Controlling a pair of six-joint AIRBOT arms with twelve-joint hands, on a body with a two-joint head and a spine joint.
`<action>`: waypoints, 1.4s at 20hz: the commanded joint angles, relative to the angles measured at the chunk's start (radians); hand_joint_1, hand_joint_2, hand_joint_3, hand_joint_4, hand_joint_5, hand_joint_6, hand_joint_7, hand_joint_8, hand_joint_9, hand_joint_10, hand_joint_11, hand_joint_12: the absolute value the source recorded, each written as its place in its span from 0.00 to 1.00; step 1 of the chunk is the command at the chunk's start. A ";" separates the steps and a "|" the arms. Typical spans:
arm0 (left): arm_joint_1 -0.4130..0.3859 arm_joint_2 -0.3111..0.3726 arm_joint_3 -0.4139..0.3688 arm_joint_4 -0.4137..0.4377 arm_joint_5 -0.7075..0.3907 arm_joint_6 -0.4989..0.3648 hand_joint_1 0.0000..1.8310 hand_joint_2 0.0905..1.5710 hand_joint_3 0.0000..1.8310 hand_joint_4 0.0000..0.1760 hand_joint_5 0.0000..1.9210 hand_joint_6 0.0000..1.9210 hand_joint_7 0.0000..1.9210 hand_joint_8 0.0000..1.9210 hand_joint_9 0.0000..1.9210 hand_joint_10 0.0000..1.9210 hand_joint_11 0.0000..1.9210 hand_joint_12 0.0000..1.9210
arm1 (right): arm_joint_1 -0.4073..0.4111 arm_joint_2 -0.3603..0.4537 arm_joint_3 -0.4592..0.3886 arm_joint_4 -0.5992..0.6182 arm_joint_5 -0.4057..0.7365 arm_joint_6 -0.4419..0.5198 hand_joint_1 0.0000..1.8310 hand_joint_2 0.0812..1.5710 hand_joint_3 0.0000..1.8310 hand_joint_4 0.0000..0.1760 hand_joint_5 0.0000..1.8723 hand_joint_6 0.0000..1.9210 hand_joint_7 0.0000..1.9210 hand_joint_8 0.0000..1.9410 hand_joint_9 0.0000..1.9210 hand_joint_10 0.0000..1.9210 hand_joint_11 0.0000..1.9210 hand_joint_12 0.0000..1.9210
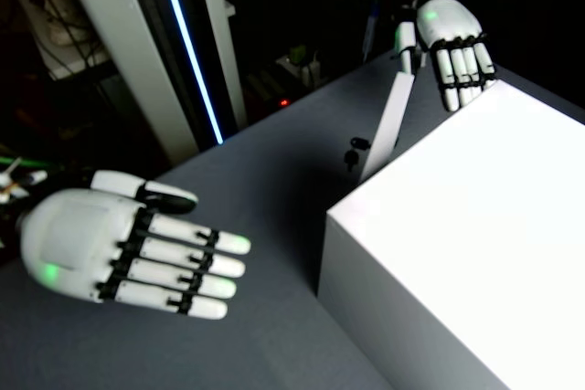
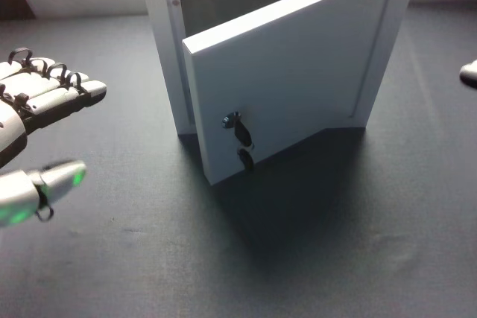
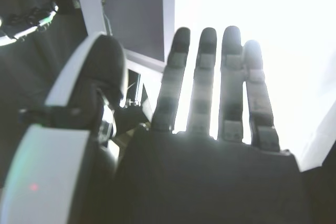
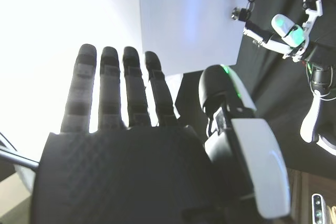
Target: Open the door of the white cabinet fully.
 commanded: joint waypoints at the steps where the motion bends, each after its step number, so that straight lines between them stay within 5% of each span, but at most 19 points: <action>1: -0.010 0.003 0.007 -0.011 -0.117 -0.002 0.14 0.91 0.01 0.00 0.10 0.00 0.10 0.00 0.08 0.00 0.03 0.12 | 0.005 0.001 0.006 0.026 0.113 0.007 0.18 0.90 0.00 0.00 0.14 0.00 0.12 0.00 0.10 0.00 0.11 0.07; 12: -0.096 -0.039 0.013 0.163 -0.084 -0.104 0.08 0.92 0.00 0.00 0.09 0.00 0.10 0.00 0.09 0.00 0.03 0.11 | 0.006 -0.001 0.010 0.016 0.104 0.012 0.17 0.90 0.00 0.00 0.14 0.00 0.13 0.00 0.08 0.00 0.10 0.01; 18: -0.163 -0.112 0.066 0.191 -0.015 -0.139 0.07 0.92 0.00 0.00 0.08 0.00 0.10 0.00 0.10 0.00 0.03 0.12 | 0.008 -0.001 0.014 0.016 0.104 0.025 0.18 0.92 0.00 0.00 0.13 0.00 0.12 0.00 0.08 0.00 0.09 0.00; 23: -0.184 -0.130 0.078 0.199 0.003 -0.138 0.10 0.92 0.00 0.00 0.09 0.00 0.10 0.00 0.11 0.00 0.00 0.23 | 0.008 -0.001 0.018 0.017 0.104 0.035 0.21 0.93 0.00 0.00 0.13 0.00 0.13 0.00 0.08 0.00 0.10 0.01; 28: -0.193 -0.133 0.076 0.206 -0.008 -0.139 0.09 0.92 0.00 0.00 0.08 0.00 0.10 0.00 0.10 0.00 0.00 0.19 | 0.008 -0.002 0.018 0.021 0.104 0.035 0.22 0.93 0.00 0.00 0.15 0.00 0.13 0.00 0.08 0.00 0.10 0.00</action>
